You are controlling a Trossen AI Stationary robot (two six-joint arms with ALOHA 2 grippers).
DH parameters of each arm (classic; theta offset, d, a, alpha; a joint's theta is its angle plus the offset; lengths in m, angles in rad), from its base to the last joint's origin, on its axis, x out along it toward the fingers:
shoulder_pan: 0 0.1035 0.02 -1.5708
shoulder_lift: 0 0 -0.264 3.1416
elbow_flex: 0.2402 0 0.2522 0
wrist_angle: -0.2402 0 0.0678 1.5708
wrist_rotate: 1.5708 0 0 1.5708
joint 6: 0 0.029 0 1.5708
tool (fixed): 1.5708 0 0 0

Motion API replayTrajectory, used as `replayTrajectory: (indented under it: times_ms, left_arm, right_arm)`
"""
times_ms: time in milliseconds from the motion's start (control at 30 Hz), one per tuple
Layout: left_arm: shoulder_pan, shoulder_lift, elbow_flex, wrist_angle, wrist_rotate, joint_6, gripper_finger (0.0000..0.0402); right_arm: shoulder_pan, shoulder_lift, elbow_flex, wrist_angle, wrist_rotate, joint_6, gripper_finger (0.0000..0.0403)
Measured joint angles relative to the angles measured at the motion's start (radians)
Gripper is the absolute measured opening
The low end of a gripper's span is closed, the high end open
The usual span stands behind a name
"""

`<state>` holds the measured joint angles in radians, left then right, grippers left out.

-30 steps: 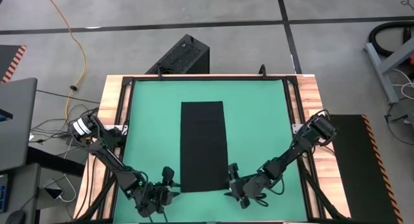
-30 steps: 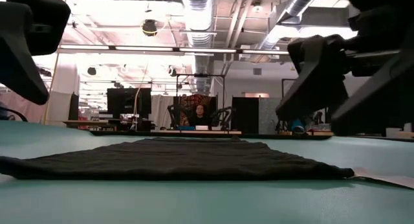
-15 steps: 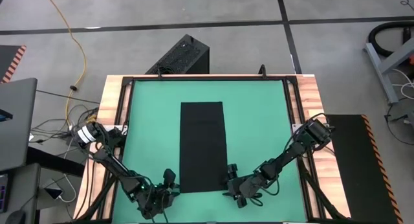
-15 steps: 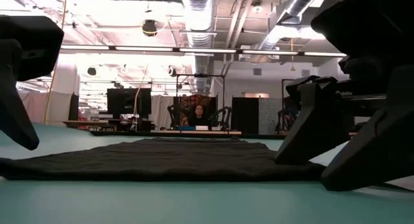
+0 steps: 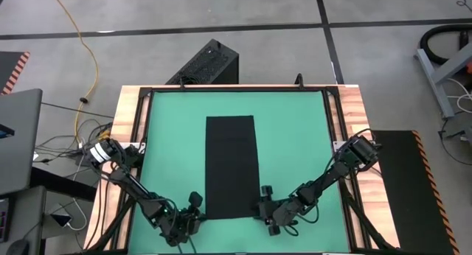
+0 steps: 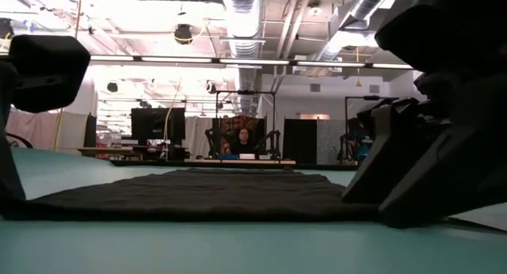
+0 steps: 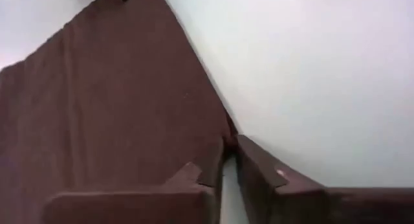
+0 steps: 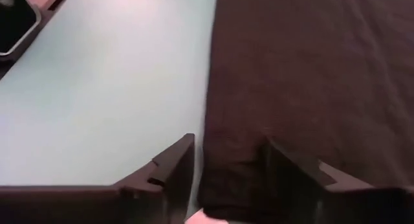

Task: Roll towel
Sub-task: Roll the black towel

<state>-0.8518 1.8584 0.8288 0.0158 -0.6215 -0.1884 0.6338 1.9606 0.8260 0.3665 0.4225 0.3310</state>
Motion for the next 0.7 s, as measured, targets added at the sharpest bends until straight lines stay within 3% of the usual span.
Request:
replayTrajectory:
  times_ms: [433,700]
  left_arm:
    - [0.001,0.002,0.003,-0.006,-0.057,-0.021,0.0]
    - [0.0,0.003,0.095,-0.032,-0.093,0.017,0.0]
  right_arm:
    - [-0.001,0.001,-0.003,-0.004,0.036,0.059,0.002]
    - [0.011,-0.042,-0.004,0.022,0.026,0.083,0.0015]
